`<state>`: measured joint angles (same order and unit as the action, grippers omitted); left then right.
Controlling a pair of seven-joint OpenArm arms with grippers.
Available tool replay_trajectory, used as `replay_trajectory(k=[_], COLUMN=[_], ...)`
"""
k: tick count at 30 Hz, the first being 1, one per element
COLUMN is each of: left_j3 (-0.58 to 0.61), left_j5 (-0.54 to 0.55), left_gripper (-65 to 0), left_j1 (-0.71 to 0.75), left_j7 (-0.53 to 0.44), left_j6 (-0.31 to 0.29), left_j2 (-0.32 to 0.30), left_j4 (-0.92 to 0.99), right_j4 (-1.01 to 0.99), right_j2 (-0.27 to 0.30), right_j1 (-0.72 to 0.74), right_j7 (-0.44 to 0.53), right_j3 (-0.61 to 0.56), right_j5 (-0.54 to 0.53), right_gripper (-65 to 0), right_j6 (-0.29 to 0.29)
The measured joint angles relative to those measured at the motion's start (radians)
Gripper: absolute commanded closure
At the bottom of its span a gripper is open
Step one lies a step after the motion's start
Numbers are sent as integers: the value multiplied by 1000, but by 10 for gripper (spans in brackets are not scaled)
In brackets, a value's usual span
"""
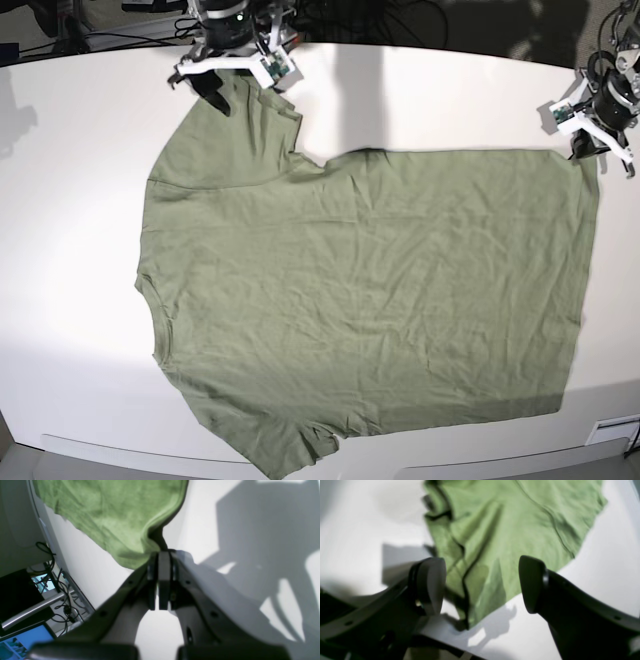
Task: Fold the T-shirt properly
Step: 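Grasp the shoulder edge of the green shirt with both grippers, then lift the shoulder edge and pull it over the shirt toward the hem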
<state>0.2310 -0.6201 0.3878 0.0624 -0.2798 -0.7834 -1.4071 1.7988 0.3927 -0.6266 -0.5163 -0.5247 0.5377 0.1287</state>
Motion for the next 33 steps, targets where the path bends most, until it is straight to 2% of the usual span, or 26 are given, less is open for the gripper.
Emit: replay_trajectory(k=[4, 11, 12, 14, 18, 19, 23, 26, 28, 29, 33], left_j3=[0, 0, 0, 0, 0, 0, 0, 0, 0, 0, 0], left_j5=[0, 0, 0, 0, 0, 0, 0, 0, 0, 0, 0], left_gripper=[0, 0, 0, 0, 0, 0, 0, 0, 0, 0, 0], left_j1=[0, 0, 0, 0, 0, 0, 0, 0, 0, 0, 0], left_j7=[-7, -7, -6, -6, -6, -6, -7, -6, -7, -7, -7], left_j6=[0, 0, 0, 0, 0, 0, 0, 0, 0, 0, 0], left_j2=[0, 0, 0, 0, 0, 0, 0, 0, 0, 0, 0], left_j4=[0, 0, 0, 0, 0, 0, 0, 0, 0, 0, 0], right_j4=[-19, -18, -18, -19, -26, -26, -27, -28, -30, -31, -32], right_j2=[-3, -2, -2, -2, -2, -2, 0, 0, 1, 0, 0], right_j1=[-6, -28, -28, -28, -35, -36, -42, -67, -78, -78, -77], right_j7=[-42, -84, -83, -83, -80, -82, -74, -43, -21, -22, -26], right_j3=[0, 0, 0, 0, 0, 0, 0, 1, 1, 1, 1], right_j5=[109, 142, 142, 138, 124, 121, 122, 199, 248, 257, 268], right_gripper=[-453, -441, -426, -354, -130, -92, -76, -68, -6, 0, 0], right_j6=[5, 22, 23, 16, 4, 3, 1, 1, 1, 1, 63])
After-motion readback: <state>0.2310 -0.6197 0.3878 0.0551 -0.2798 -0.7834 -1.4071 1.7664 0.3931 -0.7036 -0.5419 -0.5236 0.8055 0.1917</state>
